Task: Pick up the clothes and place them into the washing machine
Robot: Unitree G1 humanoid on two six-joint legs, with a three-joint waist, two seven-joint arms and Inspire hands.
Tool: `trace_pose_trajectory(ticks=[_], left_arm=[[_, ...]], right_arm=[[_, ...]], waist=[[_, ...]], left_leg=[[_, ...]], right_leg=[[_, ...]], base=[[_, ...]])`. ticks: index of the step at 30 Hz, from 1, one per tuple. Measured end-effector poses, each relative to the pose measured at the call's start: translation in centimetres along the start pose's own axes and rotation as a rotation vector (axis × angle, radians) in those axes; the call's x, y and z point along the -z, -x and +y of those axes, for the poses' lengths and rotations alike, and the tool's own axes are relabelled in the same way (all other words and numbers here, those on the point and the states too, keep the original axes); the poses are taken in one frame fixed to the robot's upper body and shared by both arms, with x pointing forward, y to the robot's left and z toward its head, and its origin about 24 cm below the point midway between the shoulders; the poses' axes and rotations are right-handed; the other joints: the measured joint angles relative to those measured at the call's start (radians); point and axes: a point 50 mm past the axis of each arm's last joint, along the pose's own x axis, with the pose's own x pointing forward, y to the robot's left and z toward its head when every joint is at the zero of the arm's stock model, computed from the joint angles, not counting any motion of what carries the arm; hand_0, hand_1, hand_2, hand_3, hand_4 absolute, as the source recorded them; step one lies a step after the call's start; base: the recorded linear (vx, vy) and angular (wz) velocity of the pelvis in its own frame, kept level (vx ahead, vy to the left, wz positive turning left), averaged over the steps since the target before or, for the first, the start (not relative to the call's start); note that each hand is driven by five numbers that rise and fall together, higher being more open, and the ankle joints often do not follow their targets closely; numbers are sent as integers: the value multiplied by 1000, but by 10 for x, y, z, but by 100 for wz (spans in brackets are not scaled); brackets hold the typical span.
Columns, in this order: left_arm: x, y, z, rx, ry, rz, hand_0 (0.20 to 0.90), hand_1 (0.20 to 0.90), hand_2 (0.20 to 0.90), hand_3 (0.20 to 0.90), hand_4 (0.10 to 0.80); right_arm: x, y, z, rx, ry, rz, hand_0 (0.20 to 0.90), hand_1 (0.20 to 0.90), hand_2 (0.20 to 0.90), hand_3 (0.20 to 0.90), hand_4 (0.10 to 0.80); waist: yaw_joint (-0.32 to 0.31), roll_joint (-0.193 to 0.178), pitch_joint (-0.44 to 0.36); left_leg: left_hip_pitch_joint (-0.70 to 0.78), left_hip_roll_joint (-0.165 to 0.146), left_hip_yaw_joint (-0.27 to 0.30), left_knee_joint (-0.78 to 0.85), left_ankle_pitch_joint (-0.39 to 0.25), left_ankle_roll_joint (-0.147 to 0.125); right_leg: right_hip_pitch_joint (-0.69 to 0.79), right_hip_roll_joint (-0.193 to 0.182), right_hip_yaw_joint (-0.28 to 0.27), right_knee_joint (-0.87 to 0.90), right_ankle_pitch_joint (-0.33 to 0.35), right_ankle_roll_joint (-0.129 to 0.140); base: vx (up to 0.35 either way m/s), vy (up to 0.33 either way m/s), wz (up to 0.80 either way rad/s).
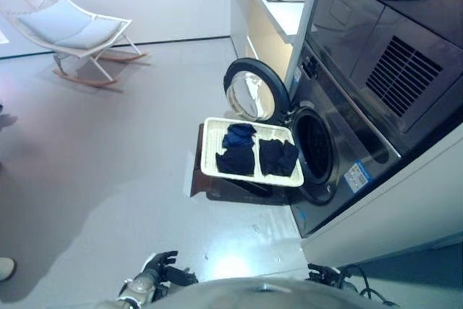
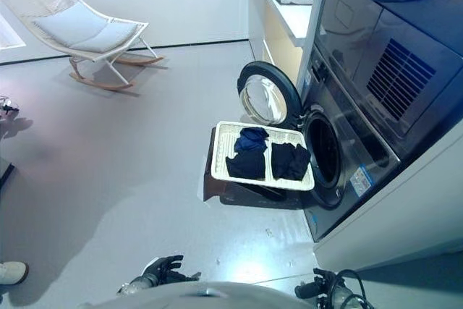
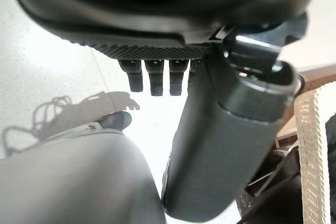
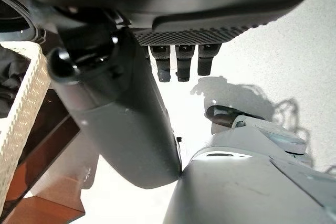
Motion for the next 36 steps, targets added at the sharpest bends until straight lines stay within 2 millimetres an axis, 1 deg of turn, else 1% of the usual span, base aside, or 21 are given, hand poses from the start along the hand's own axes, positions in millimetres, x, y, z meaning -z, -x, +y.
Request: trace_pose_trajectory(ticks=[4, 5, 7, 8, 10, 12, 14, 16, 17, 18, 19, 21, 22, 23, 27, 29, 30, 31, 32, 33, 36], left_arm=[[-8, -2, 2, -6, -4, -14, 900, 900, 900, 900, 800], [-14, -3, -1, -1, -6, -28, 900, 900, 900, 900, 800], [-18, -4, 1, -9, -7, -36, 900, 900, 900, 900, 800], [-16, -3, 5, -28, -8, -27, 900, 900, 900, 900, 800], [-10, -2, 18, -77, -15, -2, 900, 900, 900, 900, 800], [-9, -1, 25, -99, -13, 3, 900, 900, 900, 900, 800], [-5, -1, 27, -118, -13, 22, 900, 900, 900, 900, 800], [-3, 0, 24, -113, -11, 30, 900, 900, 900, 900, 800], [-5, -1, 17, -96, -7, 23, 900, 900, 900, 900, 800], [-10, -3, 10, -79, 0, 8, 900, 900, 900, 900, 800], [-9, -3, 0, -57, 11, 5, 900, 900, 900, 900, 800], [-11, -3, -14, -23, 34, -10, 900, 900, 900, 900, 800], [-12, -3, -17, -19, 45, -18, 900, 900, 900, 900, 800], [-15, -3, -16, -20, 56, -28, 900, 900, 900, 900, 800], [-14, -3, -11, -35, 78, -25, 900, 900, 900, 900, 800], [-24, -5, -10, -38, 94, -55, 900, 900, 900, 900, 800], [-24, -4, -10, -41, 109, -65, 900, 900, 900, 900, 800], [-24, -4, -10, -40, 108, -68, 900, 900, 900, 900, 800], [-21, -4, -10, -41, 108, -59, 900, 900, 900, 900, 800], [-26, -5, -10, -41, 107, -69, 900, 900, 900, 900, 800], [-22, -4, -4, -61, 124, -55, 900, 900, 900, 900, 800]], right_arm=[[-3, 0, -4, 20, -47, -7, 900, 900, 900, 900, 800], [-14, -2, -10, 40, -79, -35, 900, 900, 900, 900, 800], [-33, -3, -15, 61, -116, -92, 900, 900, 900, 900, 800], [-33, -3, -13, 55, -140, -103, 900, 900, 900, 900, 800], [-37, -3, -6, 39, -152, -116, 900, 900, 900, 900, 800], [-40, -3, -7, 44, -166, -123, 900, 900, 900, 900, 800], [-39, -3, -10, 54, -181, -118, 900, 900, 900, 900, 800], [-30, -3, -11, 60, -182, -87, 900, 900, 900, 900, 800], [-20, -2, -14, 69, -176, -59, 900, 900, 900, 900, 800], [-10, -1, -16, 75, -165, -24, 900, 900, 900, 900, 800], [1, 0, -20, 86, -142, 14, 900, 900, 900, 900, 800], [2, 1, -26, 98, -109, 11, 900, 900, 900, 900, 800], [-8, -1, -25, 95, -108, -13, 900, 900, 900, 900, 800], [-5, 0, -21, 82, -95, -11, 900, 900, 900, 900, 800], [-31, -3, -10, 48, -43, -86, 900, 900, 900, 900, 800], [-31, -3, -8, 49, -13, -90, 900, 900, 900, 900, 800], [-31, -3, -7, 46, -6, -91, 900, 900, 900, 900, 800], [-34, -3, -8, 48, -1, -100, 900, 900, 900, 900, 800], [-35, -3, -3, 40, 1, -106, 900, 900, 900, 900, 800], [-38, -3, -11, 58, 4, -112, 900, 900, 900, 900, 800], [-47, -3, -10, 55, 1, -133, 900, 900, 900, 900, 800]], waist=[[-11, -8, 9], [-10, 7, 39], [-31, 37, 72], [-47, 41, 75], [-58, 37, 84], [-72, 34, 89], [-80, 40, 92], [-99, 53, 95], [-121, 71, 97], [-128, 71, 99], [-110, 70, 95], [-120, 79, 85], [-112, 71, 81], [-110, 51, 69], [-85, 7, 39], [-58, -15, 38], [-46, -20, 36], [-37, -11, 40], [-19, -1, 41], [-18, 4, 48], [13, 43, 85]], left_leg=[[-32, -46, -13, 20, -19, 32], [-46, -59, -21, 53, -38, 62], [-31, -64, -42, 36, -30, 84], [-12, -66, -53, 12, -21, 98], [2, -64, -65, -5, -19, 99], [2, -63, -72, -8, -21, 97], [16, -54, -90, -25, -27, 88], [42, -27, -134, -64, -40, 64], [69, -3, -159, -83, -46, 58], [79, -5, -155, -20, -64, 55], [98, -10, -137, 57, -96, 35], [109, -6, -117, 87, -113, 18], [103, 2, -131, 107, -101, 3], [91, 5, -142, 132, -104, -14], [32, 13, -204, 271, -112, -52], [-34, 11, -169, 395, -105, -86], [-29, 27, -140, 317, -110, -59], [-49, 40, -127, 266, -110, -57], [-61, 40, -96, 139, -103, -62], [-76, 39, -84, 32, -74, -41], [-144, 15, -25, -63, -7, -14]], right_leg=[[-58, -47, 15, 111, -32, 19], [-142, -57, 48, 259, -40, 15], [-263, -64, 89, 477, -18, -11], [-293, -52, 91, 475, -24, -16], [-301, -17, 57, 345, -22, -20], [-308, -5, 31, 181, -14, -16], [-306, -1, 34, 51, 90, -9], [-248, 33, 52, -15, 171, -12], [-220, 72, 84, -16, 166, -20], [-202, 80, 91, 7, 152, -77], [-199, 79, 90, 35, 128, -89], [-196, 94, 75, 71, 101, -103], [-199, 109, 69, 76, 84, -102], [-196, 105, 68, 65, 94, -113], [-178, 134, 67, 39, 87, -150], [-144, 118, 71, -2, 92, -165], [-131, 117, 69, -15, 97, -167], [-121, 119, 65, -23, 85, -176], [-111, 116, 64, -42, 84, -175], [-106, 110, 63, -55, 90, -170], [-23, 114, 77, -121, 90, -148]], base=[[106, 245, 10], [138, 222, -13], [312, 139, -12], [371, 21, 0], [383, -69, 11], [420, -107, 30], [432, -127, 32], [444, -200, 72], [430, -282, 113], [383, -290, 84], [360, -295, 34], [343, -362, 5], [218, -271, -7], [198, -194, -41], [274, -134, -26], [204, -36, 5], [301, 26, 11], [300, 28, 15], [416, 59, 31], [374, 71, 17], [474, 122, 9]])
